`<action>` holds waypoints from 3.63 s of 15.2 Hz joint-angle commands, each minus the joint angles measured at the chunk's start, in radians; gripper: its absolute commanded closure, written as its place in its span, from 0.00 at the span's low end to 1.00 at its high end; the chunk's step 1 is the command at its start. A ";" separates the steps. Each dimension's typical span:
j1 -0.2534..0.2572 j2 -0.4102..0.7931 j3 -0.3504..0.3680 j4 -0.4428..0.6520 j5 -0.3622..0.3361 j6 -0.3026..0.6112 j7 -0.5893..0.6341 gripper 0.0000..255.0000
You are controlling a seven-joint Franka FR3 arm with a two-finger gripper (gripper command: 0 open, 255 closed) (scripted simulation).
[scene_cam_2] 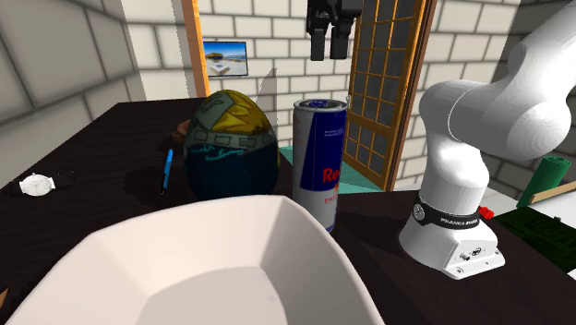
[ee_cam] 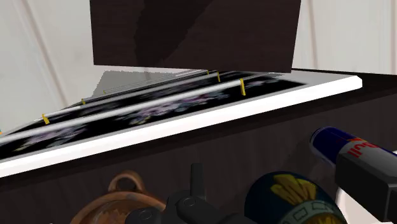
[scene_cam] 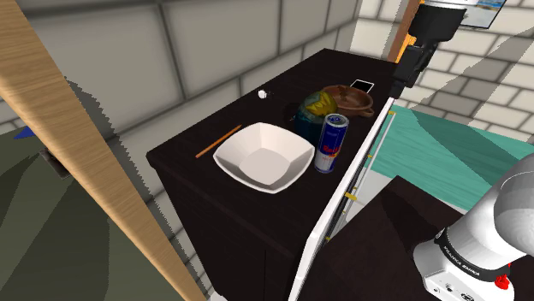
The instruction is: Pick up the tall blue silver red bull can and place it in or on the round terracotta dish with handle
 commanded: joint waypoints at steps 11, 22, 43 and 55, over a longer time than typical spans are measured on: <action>0.064 0.149 0.247 0.074 0.107 0.087 0.247 0.00; 0.079 0.208 0.329 0.011 0.133 0.211 0.313 0.00; 0.076 0.209 0.322 0.065 0.126 0.158 0.315 1.00; 0.066 0.232 0.304 0.243 0.108 0.004 0.323 1.00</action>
